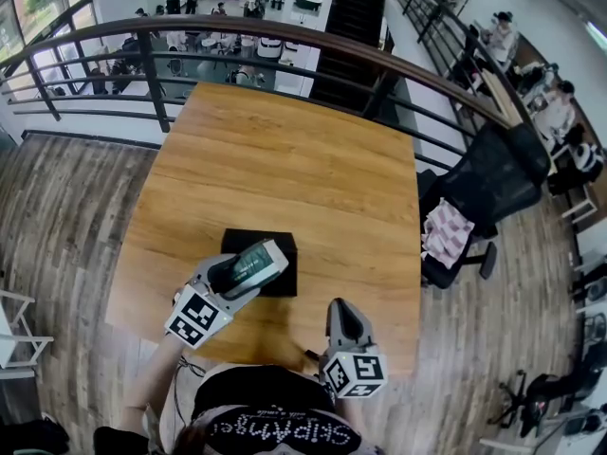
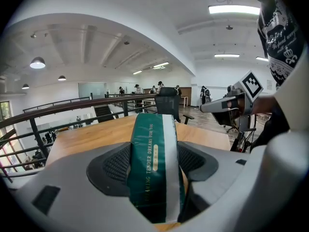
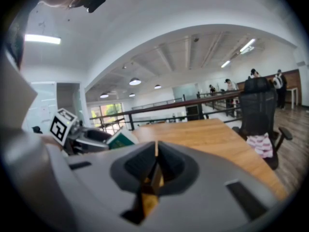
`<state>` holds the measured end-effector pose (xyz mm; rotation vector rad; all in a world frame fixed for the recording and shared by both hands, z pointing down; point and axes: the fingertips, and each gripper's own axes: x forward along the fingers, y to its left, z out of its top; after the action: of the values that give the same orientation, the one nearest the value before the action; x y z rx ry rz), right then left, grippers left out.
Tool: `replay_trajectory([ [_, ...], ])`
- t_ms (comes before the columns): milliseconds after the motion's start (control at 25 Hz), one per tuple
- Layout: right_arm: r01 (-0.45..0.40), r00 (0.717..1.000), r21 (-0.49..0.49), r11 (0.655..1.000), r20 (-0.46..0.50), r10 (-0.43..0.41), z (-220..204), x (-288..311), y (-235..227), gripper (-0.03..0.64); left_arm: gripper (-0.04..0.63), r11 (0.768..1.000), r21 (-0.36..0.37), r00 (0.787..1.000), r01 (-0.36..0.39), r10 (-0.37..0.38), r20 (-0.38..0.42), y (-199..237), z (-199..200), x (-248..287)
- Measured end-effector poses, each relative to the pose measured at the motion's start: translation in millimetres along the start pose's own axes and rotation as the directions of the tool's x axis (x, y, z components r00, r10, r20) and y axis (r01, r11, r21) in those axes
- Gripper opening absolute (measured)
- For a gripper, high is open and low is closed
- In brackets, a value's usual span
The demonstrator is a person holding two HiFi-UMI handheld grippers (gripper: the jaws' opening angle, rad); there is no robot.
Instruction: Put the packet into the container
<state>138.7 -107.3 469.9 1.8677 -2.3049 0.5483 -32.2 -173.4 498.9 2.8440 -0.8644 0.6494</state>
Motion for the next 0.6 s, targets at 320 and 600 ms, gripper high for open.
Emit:
replay_trajectory([
  [320, 0.004, 1.000, 0.009, 1.000, -0.006, -0.004, -0.5, 0.9, -6.9, 0.038, 0.331, 1.000, 0.016, 0.999, 0.026, -0.026, -0.020, -5.3, -0.8, 10.4],
  [600, -0.006, 1.000, 0.002, 1.000, 0.009, 0.006, 4.6, 5.8, -4.4, 0.037, 0.331, 0.997, 0.047, 0.998, 0.055, -0.054, -0.029, -5.3, 6.3, 12.9],
])
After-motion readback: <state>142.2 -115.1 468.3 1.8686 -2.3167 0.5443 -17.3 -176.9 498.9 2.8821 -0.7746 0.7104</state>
